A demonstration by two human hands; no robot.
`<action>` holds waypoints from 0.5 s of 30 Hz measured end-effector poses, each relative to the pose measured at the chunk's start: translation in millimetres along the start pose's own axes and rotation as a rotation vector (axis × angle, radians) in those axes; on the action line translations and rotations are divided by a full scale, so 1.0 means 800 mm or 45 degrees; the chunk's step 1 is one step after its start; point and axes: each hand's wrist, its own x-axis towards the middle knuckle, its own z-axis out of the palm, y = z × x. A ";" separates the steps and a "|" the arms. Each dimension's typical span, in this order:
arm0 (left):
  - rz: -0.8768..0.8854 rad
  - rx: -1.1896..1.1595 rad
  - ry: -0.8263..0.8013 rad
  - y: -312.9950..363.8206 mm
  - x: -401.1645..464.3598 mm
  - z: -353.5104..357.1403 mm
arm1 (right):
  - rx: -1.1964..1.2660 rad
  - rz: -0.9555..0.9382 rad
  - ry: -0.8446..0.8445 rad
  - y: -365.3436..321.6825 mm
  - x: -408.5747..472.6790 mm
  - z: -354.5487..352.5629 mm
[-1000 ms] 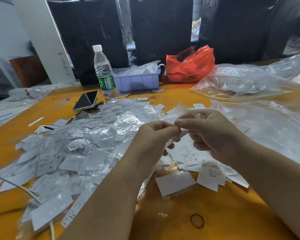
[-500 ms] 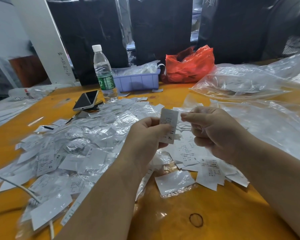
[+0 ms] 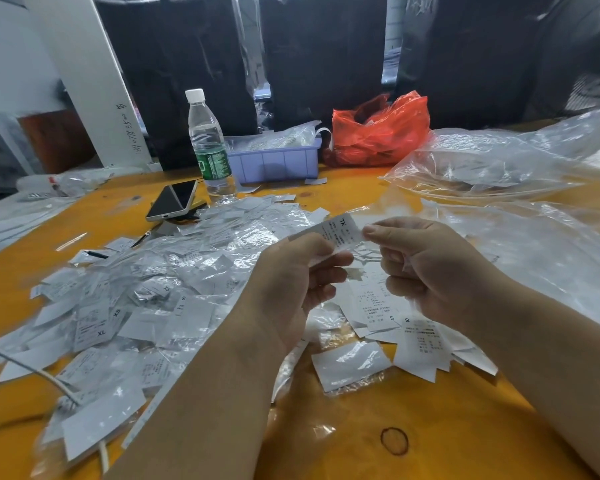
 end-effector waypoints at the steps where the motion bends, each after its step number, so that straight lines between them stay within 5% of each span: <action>1: -0.004 0.003 -0.018 -0.001 -0.001 0.000 | 0.014 -0.001 -0.005 0.000 0.000 0.000; 15: 0.016 0.237 -0.003 0.002 -0.002 0.000 | -0.011 -0.034 -0.058 -0.006 -0.003 -0.004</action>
